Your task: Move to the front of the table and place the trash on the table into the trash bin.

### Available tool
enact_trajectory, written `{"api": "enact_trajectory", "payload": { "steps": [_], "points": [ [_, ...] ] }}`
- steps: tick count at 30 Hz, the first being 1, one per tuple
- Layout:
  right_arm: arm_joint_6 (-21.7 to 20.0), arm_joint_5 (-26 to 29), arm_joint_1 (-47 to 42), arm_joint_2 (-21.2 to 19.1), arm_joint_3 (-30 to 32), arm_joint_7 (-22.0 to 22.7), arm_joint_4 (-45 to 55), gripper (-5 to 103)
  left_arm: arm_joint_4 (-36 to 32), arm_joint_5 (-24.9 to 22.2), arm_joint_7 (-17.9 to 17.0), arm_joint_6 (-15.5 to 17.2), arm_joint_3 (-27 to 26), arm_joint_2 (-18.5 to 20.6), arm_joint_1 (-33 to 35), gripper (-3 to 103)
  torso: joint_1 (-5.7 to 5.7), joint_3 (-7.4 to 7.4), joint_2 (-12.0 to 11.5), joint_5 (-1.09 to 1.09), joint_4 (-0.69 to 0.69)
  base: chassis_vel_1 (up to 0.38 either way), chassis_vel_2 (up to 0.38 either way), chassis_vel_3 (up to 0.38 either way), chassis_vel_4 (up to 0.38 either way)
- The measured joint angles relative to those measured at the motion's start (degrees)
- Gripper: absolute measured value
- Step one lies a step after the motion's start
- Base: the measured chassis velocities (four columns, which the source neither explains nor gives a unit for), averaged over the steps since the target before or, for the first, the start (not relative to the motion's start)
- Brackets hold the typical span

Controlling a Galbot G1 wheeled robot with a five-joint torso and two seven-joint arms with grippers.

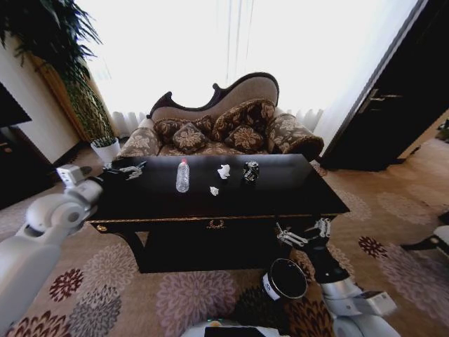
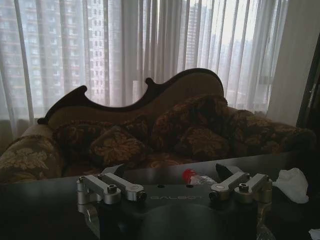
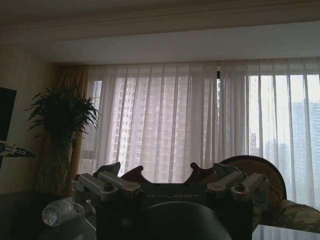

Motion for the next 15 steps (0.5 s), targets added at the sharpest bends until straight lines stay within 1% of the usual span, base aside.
{"api": "enact_trajectory", "payload": {
  "steps": [3,4,5,8,9,10,11,12,15],
  "points": [
    [0.1,-0.7,-0.1,0.4,-0.7,-0.2,0.0,100,3.3,-1.1,-0.7,0.7,6.9,0.6,-7.0,100,0.0,0.0,0.0,0.01,-0.01,0.0,0.0,0.0,0.0],
    [0.1,-0.7,-0.1,0.4,-0.7,-0.2,0.0,100,3.3,-1.1,-0.7,0.7,6.9,0.6,-7.0,100,0.0,0.0,0.0,0.01,-0.01,0.0,0.0,0.0,0.0],
    [0.2,-0.8,-0.1,0.5,-0.8,-0.2,0.0,100,3.8,-1.1,-0.7,0.7,8.1,0.7,-8.1,100,0.0,0.0,0.0,0.01,-0.01,0.0,0.0,0.0,0.0],
    [0.5,-1.4,-0.2,0.9,-1.2,-0.4,-0.4,100,7.8,-1.3,-0.7,1.1,17.1,0.2,-15.7,100,0.01,0.0,0.0,0.01,0.01,0.0,0.0,0.0,0.0],
    [0.5,-1.4,-0.2,0.9,-1.2,-0.4,-0.4,100,7.8,-1.3,-0.7,1.1,17.1,0.2,-15.7,100,0.01,0.0,0.0,0.01,0.01,0.0,0.0,0.0,0.0],
    [0.5,-1.5,-0.2,1.0,-1.2,-0.5,-0.5,100,8.5,-1.3,-0.8,1.1,18.5,-0.1,-17.0,100,0.01,0.01,0.0,0.01,0.01,0.0,0.0,0.0,0.0],
    [0.8,-1.8,-0.2,1.2,-1.2,-0.7,-0.9,100,10.5,-1.4,-0.9,1.2,22.1,-1.3,-20.7,100,0.0,0.0,0.0,-0.01,0.0,0.0,0.0,0.0,0.0],
    [0.8,-1.8,-0.2,1.2,-1.2,-0.7,-0.9,100,10.5,-1.4,-0.9,1.2,22.1,-1.3,-20.7,100,0.0,0.0,0.0,-0.01,0.0,0.0,0.0,0.0,0.0],
    [1.1,-2.3,-0.2,1.7,-1.6,-0.9,-1.4,100,12.3,-1.8,-1.5,1.4,26.5,-3.5,-25.9,100,0.0,0.01,0.0,0.02,-0.01,0.0,0.0,0.0,0.0]
  ]
}}
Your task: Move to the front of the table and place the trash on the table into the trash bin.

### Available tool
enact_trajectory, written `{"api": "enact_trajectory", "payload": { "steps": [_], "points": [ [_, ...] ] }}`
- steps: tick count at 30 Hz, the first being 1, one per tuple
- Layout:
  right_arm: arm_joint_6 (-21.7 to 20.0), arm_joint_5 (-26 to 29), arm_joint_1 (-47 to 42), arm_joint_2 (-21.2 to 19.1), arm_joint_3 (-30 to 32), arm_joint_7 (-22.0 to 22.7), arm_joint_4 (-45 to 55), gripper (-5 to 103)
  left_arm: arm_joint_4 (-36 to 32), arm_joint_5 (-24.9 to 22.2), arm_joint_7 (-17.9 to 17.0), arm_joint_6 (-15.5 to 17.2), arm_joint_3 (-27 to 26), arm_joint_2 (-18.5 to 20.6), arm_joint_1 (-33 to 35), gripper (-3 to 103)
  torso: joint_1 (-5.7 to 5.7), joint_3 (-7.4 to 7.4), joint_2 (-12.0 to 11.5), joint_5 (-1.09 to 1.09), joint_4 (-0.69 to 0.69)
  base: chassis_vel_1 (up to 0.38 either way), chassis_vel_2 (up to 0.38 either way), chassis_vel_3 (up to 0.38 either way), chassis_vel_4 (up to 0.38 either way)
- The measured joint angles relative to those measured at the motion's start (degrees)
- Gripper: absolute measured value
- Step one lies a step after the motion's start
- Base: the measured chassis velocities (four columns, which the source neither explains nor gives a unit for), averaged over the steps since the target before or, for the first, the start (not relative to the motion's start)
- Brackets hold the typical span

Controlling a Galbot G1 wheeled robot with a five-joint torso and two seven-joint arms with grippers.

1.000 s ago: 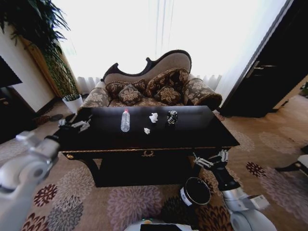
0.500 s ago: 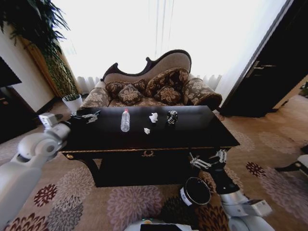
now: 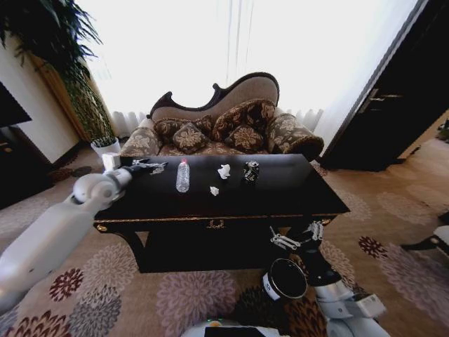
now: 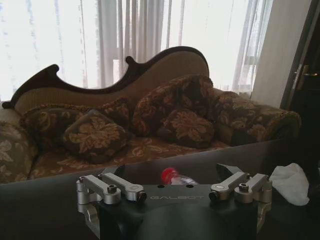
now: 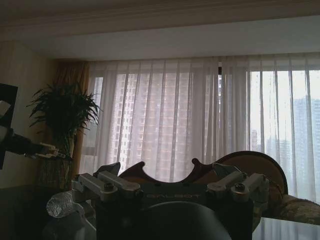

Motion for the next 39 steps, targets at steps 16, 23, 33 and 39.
{"api": "enact_trajectory", "payload": {
  "steps": [16,23,33,39],
  "points": [
    [0.4,-1.0,0.6,0.3,-0.9,-0.5,-2.4,100,-2.9,5.7,-4.2,1.3,3.3,-7.9,5.1,100,-0.01,-0.01,0.0,-0.01,0.01,0.0,0.0,0.0,0.0],
    [0.5,-1.3,0.8,0.1,-1.3,-0.6,-2.9,100,-0.9,6.9,-3.4,0.9,3.3,-10.0,5.6,100,-0.01,-0.01,0.0,-0.01,0.01,0.0,0.0,0.0,0.0],
    [0.5,-1.3,1.0,-0.2,-1.2,-0.6,-3.7,100,-1.2,8.2,-2.2,0.9,3.1,-11.0,7.8,100,-0.01,-0.01,0.0,-0.01,0.01,0.0,0.0,0.0,0.0],
    [0.6,-1.4,1.3,-0.5,-1.8,-0.7,-3.9,100,-1.2,9.4,-1.1,0.1,1.0,-10.0,10.6,88,-0.01,-0.01,0.0,-0.02,0.02,0.0,0.0,0.0,0.0]
  ]
}}
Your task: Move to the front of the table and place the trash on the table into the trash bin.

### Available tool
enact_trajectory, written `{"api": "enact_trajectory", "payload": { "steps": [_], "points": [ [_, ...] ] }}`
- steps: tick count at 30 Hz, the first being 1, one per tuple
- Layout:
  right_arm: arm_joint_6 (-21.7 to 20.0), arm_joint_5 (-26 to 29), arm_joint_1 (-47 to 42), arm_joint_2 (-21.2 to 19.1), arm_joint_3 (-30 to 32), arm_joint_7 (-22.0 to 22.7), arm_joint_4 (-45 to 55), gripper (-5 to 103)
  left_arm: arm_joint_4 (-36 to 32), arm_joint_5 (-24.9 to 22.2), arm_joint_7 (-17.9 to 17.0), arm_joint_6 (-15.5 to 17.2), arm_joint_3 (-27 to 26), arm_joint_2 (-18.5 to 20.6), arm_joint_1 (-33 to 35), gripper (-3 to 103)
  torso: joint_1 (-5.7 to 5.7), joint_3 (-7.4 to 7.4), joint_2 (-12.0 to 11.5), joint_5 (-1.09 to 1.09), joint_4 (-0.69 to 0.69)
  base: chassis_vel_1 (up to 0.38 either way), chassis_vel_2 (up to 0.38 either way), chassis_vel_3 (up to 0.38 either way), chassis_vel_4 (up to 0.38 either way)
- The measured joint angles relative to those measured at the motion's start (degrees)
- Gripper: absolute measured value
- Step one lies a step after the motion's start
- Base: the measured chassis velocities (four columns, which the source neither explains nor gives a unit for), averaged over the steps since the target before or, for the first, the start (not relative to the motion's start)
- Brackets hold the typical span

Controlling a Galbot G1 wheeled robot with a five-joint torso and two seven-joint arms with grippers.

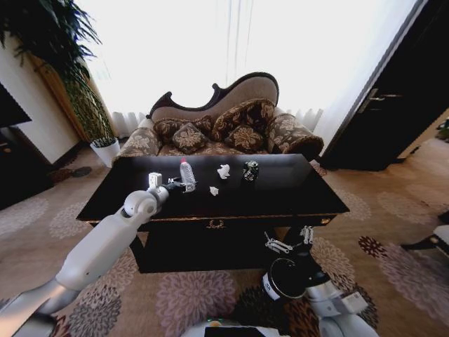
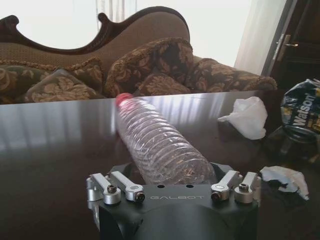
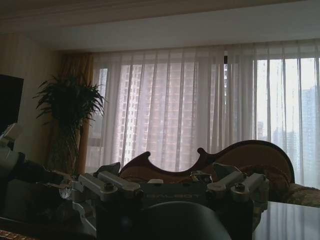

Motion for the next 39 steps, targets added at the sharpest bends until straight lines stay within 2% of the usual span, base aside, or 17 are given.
{"api": "enact_trajectory", "payload": {
  "steps": [1,3,7,9,13,15,18,22,26,29,30,31,33,34,37,38,39],
  "points": [
    [0.0,-0.1,0.0,0.0,-0.1,0.0,0.0,100,-0.1,0.0,0.1,0.0,-0.4,0.2,0.3,82,0.0,0.0,0.0,0.0,0.0,0.0,0.0,0.0,0.0],
    [0.0,-0.1,0.0,-0.1,-0.2,0.0,0.0,100,-0.3,0.0,0.3,-0.1,-0.8,0.4,0.6,82,0.0,0.0,0.0,0.0,0.0,0.0,0.0,0.0,0.0],
    [0.0,-0.3,0.0,-0.2,-0.4,0.0,0.0,100,-1.5,0.0,0.6,-0.3,-2.1,1.4,1.8,59,0.0,0.0,0.0,0.0,0.0,0.0,0.0,0.0,0.0],
    [-0.1,-0.3,0.0,-0.2,-0.5,-0.1,0.0,100,-1.8,0.0,0.7,-0.3,-2.4,1.7,2.1,59,0.0,0.0,0.0,0.01,-0.01,0.0,0.0,0.0,0.0],
    [-0.1,-0.3,-0.2,-0.3,-0.4,-0.1,0.4,100,-2.9,0.2,1.2,-0.5,-3.7,2.6,3.6,45,0.0,0.0,0.0,0.0,-0.01,0.0,0.0,0.0,0.0],
    [-0.1,-0.2,-0.2,-0.4,-0.4,-0.1,0.5,100,-3.1,0.3,1.3,-0.6,-4.0,2.7,3.9,45,0.0,0.0,0.0,0.0,-0.01,0.0,0.0,0.0,0.0],
    [-0.1,0.0,-0.2,-0.6,-0.4,0.0,0.6,100,-5.3,1.2,1.7,-1.2,-6.5,3.6,6.7,36,0.0,0.0,0.0,0.0,-0.02,0.0,0.0,0.0,0.0],
    [0.0,1.1,-0.2,-1.0,-0.7,0.1,0.6,100,-9.5,5.9,3.5,-4.6,-11.1,4.6,11.2,34,0.0,0.0,0.0,0.01,-0.01,0.0,0.0,0.0,0.0],
    [0.2,5.7,-0.1,-1.7,-2.4,-0.9,0.7,100,-15.7,9.7,6.4,-9.4,-18.5,5.0,18.2,34,0.0,-0.01,0.0,0.0,-0.01,0.0,0.0,0.0,0.0],
    [-0.1,11.7,0.1,-2.4,-4.7,-3.3,0.7,100,-21.1,12.0,12.3,-15.1,-26.6,4.0,26.5,34,0.0,-0.01,0.0,0.0,-0.01,0.0,0.0,0.0,0.0],
    [-0.1,11.7,0.1,-2.4,-4.7,-3.3,0.7,100,-21.1,12.0,12.3,-15.1,-26.6,4.0,26.5,34,0.0,-0.01,0.0,0.0,-0.01,0.0,0.0,0.0,0.0],
    [-0.4,15.1,0.3,-2.7,-6.2,-5.4,0.5,100,-22.8,13.7,17.5,-18.5,-29.9,3.5,30.2,34,-0.01,-0.01,0.0,0.01,0.0,0.0,0.0,0.0,0.0],
    [-1.0,19.6,0.5,-2.9,-8.7,-7.6,0.6,100,-25.4,14.6,24.0,-22.6,-33.1,3.0,35.0,34,0.0,-0.01,0.0,0.0,0.0,0.0,0.0,0.0,0.0],
    [-1.0,19.6,0.5,-2.9,-8.7,-7.6,0.6,100,-25.4,14.6,24.0,-22.6,-33.1,3.0,35.0,34,0.0,-0.01,0.0,0.0,0.0,0.0,0.0,0.0,0.0],
    [-1.8,23.1,1.0,-3.0,-13.1,-9.6,1.1,100,-30.3,14.4,32.0,-28.4,-35.8,2.5,41.1,34,-0.01,-0.01,0.0,0.01,0.0,0.0,0.0,0.0,0.0],
    [-1.8,23.1,1.0,-3.0,-13.1,-9.6,1.1,100,-30.3,14.4,32.0,-28.4,-35.8,2.5,41.1,34,-0.01,-0.01,0.0,0.01,0.0,0.0,0.0,0.0,0.0],
    [-1.8,23.6,1.0,-3.0,-14.5,-10.7,1.1,100,-31.8,14.5,34.5,-29.9,-36.5,2.4,43.0,34,-0.01,-0.01,0.0,0.01,-0.01,0.0,0.0,0.0,0.0]
  ]
}}
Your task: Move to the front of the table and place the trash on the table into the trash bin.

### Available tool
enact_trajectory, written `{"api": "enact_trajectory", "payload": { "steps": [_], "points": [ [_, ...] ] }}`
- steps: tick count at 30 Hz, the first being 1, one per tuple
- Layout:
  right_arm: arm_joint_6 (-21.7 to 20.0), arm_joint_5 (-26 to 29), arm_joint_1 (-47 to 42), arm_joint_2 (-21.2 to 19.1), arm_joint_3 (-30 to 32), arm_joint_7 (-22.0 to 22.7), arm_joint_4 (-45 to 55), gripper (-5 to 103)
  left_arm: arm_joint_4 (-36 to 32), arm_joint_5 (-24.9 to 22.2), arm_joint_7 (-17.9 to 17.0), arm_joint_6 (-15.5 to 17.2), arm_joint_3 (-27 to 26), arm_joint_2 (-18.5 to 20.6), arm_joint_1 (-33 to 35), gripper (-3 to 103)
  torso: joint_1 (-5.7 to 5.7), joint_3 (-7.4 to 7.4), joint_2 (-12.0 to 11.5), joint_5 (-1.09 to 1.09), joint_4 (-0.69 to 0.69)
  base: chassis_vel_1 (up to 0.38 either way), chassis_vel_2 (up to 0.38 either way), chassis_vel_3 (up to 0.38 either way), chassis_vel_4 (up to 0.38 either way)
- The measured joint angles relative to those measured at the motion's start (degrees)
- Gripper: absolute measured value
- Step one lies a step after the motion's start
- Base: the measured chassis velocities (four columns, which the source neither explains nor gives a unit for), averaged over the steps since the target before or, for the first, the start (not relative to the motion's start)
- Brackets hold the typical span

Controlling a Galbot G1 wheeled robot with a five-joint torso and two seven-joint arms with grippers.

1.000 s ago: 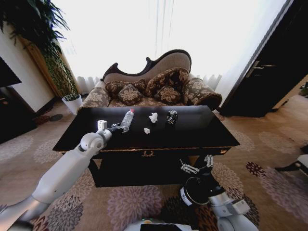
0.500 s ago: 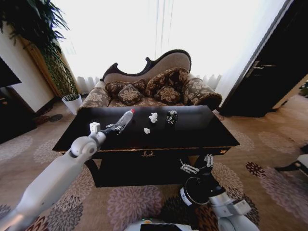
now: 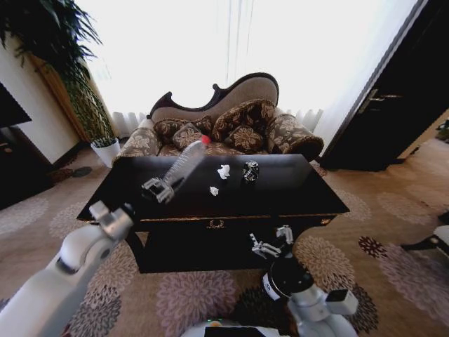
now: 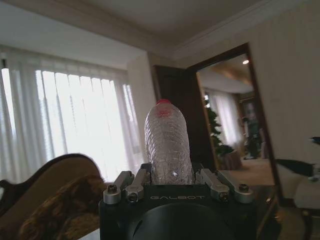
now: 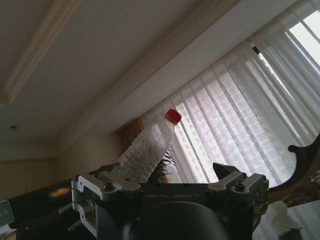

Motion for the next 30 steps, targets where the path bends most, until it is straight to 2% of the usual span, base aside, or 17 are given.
{"api": "enact_trajectory", "payload": {
  "steps": [4,10,20,24,30],
  "points": [
    [0.4,0.3,0.0,-0.3,-3.0,-3.1,0.0,100,-3.4,2.6,6.6,-2.4,-2.1,-0.5,5.5,34,0.0,0.0,0.0,0.0,0.0,0.0,0.0,0.0,0.0],
    [0.6,-0.8,0.6,-0.4,-4.5,-3.5,-0.9,100,-5.2,7.3,10.8,-3.5,-2.6,-2.3,9.4,34,0.0,0.01,0.0,0.0,0.0,0.0,0.0,0.0,0.0],
    [0.7,-1.9,2.1,-1.2,-4.9,-2.4,-4.3,100,-6.3,11.3,13.6,-3.9,-2.1,-2.6,11.8,34,0.0,0.01,0.0,0.0,0.0,0.0,0.0,0.0,0.0],
    [0.4,0.8,2.0,-1.0,-5.8,-1.6,-4.1,100,-4.8,12.7,16.0,-4.4,-1.4,-2.6,12.7,34,0.01,0.01,0.0,-0.01,0.0,0.0,0.0,0.0,0.0],
    [0.0,2.0,1.8,-0.6,-6.3,-1.8,-3.4,100,-3.8,13.0,16.3,-4.6,-0.9,-3.1,12.4,34,0.01,0.01,0.0,-0.01,0.0,0.0,0.0,0.0,0.0]
  ]
}}
